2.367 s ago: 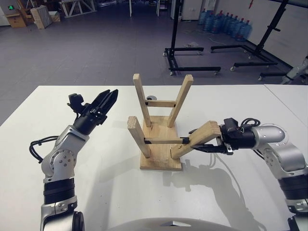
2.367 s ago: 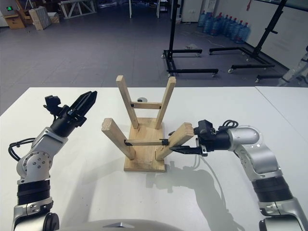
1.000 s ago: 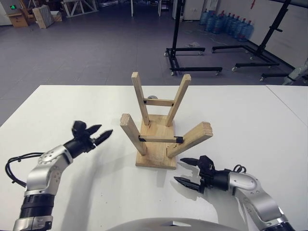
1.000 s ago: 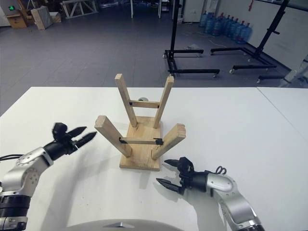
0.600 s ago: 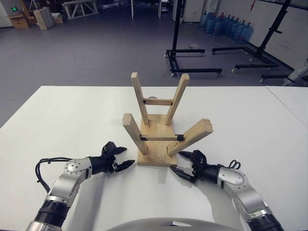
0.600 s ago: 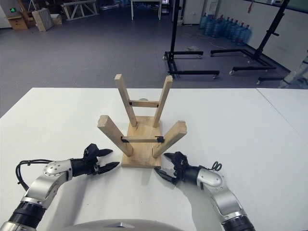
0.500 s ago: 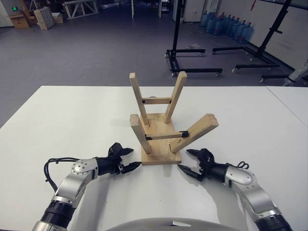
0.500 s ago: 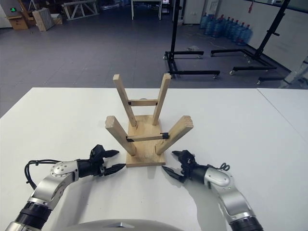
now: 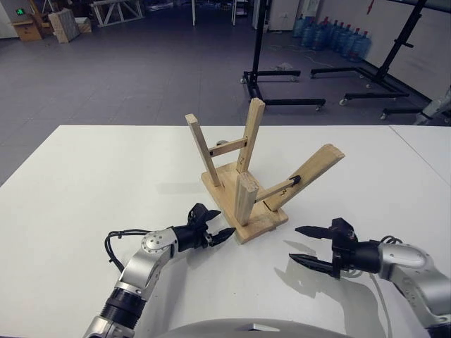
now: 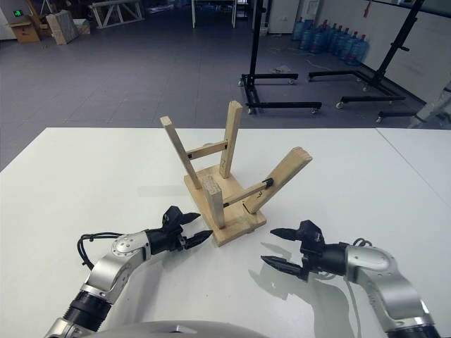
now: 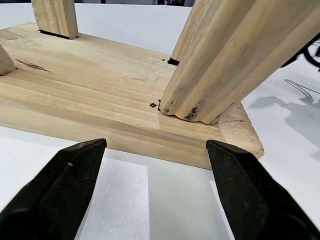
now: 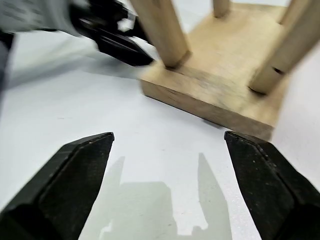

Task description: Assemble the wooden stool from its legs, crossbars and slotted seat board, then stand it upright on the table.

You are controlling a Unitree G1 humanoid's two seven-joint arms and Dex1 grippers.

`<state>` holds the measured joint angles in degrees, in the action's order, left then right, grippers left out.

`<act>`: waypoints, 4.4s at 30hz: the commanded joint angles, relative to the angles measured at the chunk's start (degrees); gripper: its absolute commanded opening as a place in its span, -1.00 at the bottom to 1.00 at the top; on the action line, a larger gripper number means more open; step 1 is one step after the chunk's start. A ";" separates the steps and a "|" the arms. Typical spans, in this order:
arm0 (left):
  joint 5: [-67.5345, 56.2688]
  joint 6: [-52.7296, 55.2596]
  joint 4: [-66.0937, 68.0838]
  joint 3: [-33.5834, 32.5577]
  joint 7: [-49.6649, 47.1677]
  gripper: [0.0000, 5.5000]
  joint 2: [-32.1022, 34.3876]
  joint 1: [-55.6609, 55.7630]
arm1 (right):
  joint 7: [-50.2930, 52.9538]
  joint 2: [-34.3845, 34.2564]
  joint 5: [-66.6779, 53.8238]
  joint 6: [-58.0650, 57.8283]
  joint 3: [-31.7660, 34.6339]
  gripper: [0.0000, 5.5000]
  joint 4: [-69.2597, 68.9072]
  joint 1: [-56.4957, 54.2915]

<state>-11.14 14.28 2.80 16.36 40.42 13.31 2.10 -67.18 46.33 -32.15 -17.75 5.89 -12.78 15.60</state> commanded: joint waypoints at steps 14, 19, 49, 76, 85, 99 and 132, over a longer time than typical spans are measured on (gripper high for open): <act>0.33 -5.51 5.09 -2.30 -2.44 0.33 -3.99 1.08 | 35.00 -12.38 7.22 10.31 0.71 0.48 -16.71 -31.50; 1.38 -5.27 5.26 -2.33 -2.66 0.33 -3.43 1.30 | 40.88 -13.53 29.83 28.19 -2.63 0.48 -14.30 -26.34; -1.50 -2.61 -11.11 -5.14 -2.38 0.33 0.30 0.74 | 55.20 -8.18 45.66 44.75 -4.81 0.48 8.14 -31.04; -5.59 11.24 -37.57 -1.89 -1.87 0.33 9.55 4.52 | 44.00 -19.73 -18.64 -5.63 10.95 0.48 -5.58 -21.38; -7.81 12.21 -37.34 0.73 -2.70 0.33 7.59 10.02 | 43.27 -21.90 -15.90 -5.29 9.64 0.48 -4.04 -22.79; 1.13 11.75 -26.71 5.74 -12.08 0.33 -0.74 17.24 | 40.74 -24.05 -10.59 -4.21 4.03 0.48 -6.38 -24.18; 4.13 5.25 -13.71 9.00 -7.60 0.33 -1.24 19.89 | 28.27 -14.87 19.94 -10.27 -27.78 0.48 -6.84 -26.90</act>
<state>-10.23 14.59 -16.62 21.39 32.59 13.68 19.12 -23.18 27.28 -16.44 -23.29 -2.43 -18.43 -9.24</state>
